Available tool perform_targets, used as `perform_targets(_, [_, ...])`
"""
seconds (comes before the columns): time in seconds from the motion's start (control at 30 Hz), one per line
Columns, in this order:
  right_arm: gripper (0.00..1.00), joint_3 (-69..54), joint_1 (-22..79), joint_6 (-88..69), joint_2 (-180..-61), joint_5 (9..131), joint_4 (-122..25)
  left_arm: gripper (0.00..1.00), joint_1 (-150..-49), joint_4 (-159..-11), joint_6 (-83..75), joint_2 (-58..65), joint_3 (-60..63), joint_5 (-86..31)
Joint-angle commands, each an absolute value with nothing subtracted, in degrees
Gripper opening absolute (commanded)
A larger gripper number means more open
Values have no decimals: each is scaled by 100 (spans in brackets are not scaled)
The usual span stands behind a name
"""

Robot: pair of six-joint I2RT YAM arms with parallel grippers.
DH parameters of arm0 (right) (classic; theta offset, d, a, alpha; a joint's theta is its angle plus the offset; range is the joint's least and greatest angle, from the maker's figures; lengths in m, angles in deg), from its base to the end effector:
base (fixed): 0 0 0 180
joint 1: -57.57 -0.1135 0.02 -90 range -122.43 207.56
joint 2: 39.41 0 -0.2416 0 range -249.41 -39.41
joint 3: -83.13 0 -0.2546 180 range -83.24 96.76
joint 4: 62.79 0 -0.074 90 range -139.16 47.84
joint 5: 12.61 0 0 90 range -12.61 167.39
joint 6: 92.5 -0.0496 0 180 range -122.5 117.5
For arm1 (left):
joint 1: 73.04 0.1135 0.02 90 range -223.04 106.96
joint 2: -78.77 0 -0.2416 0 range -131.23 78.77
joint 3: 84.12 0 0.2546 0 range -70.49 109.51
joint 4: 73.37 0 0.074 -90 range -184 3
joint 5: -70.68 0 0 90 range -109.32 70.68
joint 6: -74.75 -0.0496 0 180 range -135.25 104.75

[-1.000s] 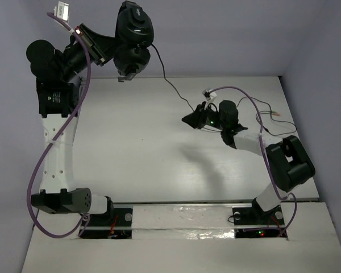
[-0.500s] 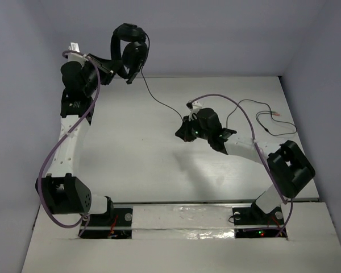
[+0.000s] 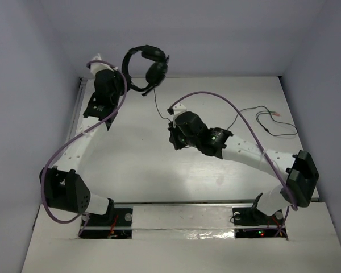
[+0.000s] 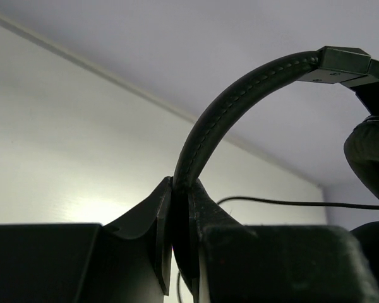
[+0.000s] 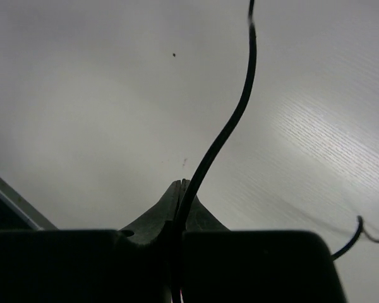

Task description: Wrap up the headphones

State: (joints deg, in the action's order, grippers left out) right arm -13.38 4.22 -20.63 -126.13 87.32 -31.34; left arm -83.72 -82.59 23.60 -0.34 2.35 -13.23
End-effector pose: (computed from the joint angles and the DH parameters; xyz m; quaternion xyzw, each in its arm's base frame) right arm 0.2226 0.2848 0.2705 -0.2287 0.8532 0.2079 0.4202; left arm 0.3450 -0.0597 0.3794 -0.2104 0.6869 -0.2563 0.6467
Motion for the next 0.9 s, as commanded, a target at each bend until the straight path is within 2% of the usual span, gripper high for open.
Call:
perform_targets(0.0, [0,-784,281,-1692,-12336,9242,-2289,0,-8876,-8224,1649,-182,405,-342])
perform_targets(0.3, [0,209,211,-1287,-11842,9717,-1190,0,-9808,-7717,1184,-586,-412,108])
perform_targets(0.5, [0,903,211,-988,-11992,9497,-934,0,-10511,-7760,813,-1166,-281,274])
perform_targets(0.63, [0,1159,211,-874,-12150,9102,-943,0,-10565,-7505,813,-1141,-413,-59])
perform_targets(0.87, [0,1580,272,-707,-12484,9909,-1171,0,-10749,-7285,435,-983,-842,-656])
